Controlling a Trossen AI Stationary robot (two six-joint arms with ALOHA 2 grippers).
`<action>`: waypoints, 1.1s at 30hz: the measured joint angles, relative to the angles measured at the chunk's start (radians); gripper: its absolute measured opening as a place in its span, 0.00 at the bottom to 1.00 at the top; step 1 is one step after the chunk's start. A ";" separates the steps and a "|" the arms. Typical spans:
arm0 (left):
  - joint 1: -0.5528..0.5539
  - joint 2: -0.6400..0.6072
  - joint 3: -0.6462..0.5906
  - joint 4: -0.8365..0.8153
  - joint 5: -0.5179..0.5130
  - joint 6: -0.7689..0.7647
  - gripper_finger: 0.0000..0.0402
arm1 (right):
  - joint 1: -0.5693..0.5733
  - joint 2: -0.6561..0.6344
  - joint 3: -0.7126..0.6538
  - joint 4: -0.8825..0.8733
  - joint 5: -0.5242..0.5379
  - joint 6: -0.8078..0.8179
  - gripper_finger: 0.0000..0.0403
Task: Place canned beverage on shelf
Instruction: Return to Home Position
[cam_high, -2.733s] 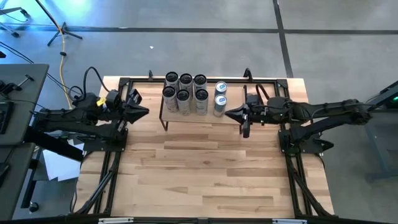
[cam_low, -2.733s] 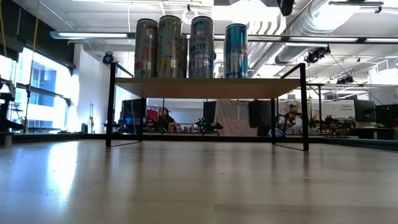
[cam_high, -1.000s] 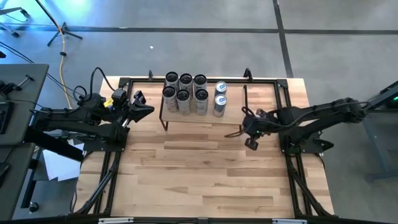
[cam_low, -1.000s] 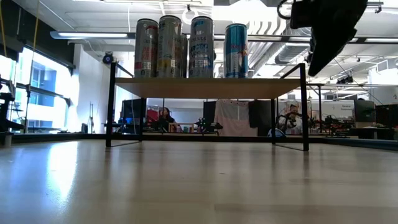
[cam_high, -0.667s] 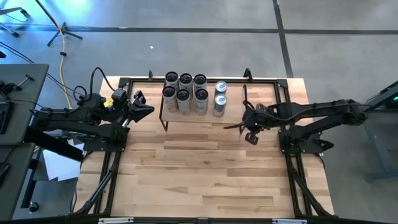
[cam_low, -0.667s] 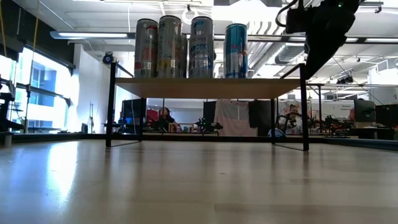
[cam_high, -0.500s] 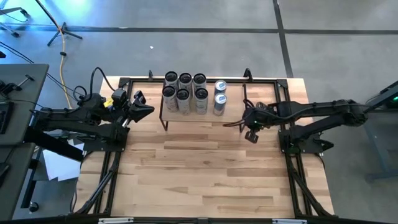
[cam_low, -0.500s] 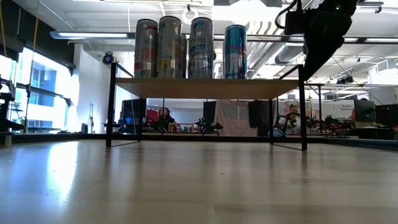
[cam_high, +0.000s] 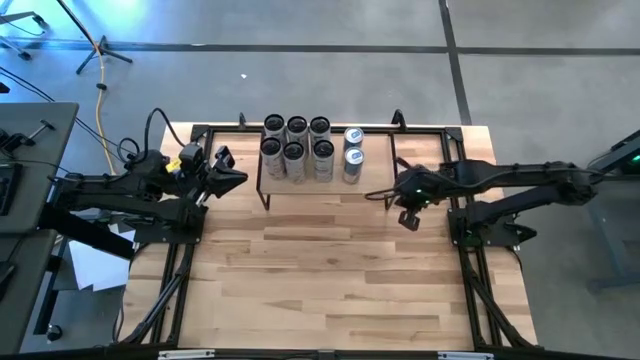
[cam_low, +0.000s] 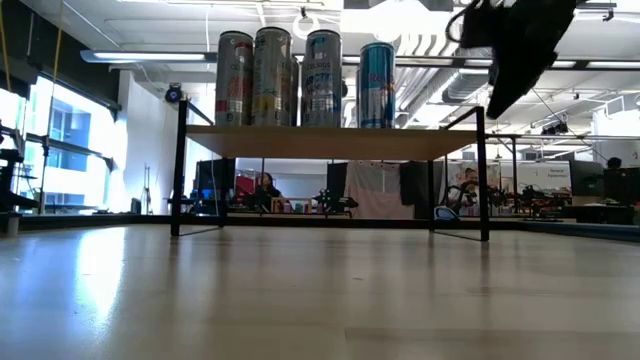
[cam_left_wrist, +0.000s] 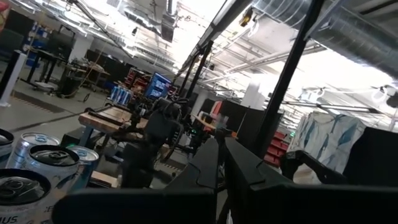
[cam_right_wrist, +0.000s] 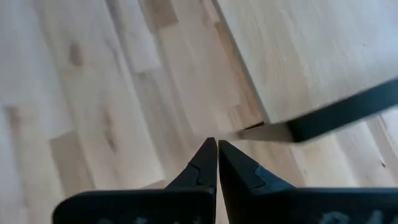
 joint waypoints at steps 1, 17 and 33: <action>0.000 0.000 0.000 0.000 0.002 0.006 0.00 | 0.005 -0.022 0.000 -0.004 -0.002 0.012 0.00; 0.057 -0.166 -0.274 0.283 -0.001 0.162 0.00 | 0.059 -0.369 0.000 0.146 -0.029 0.215 0.00; 0.120 -0.208 -0.502 0.488 -0.065 0.063 0.00 | 0.057 -0.360 0.000 0.152 -0.038 0.250 0.00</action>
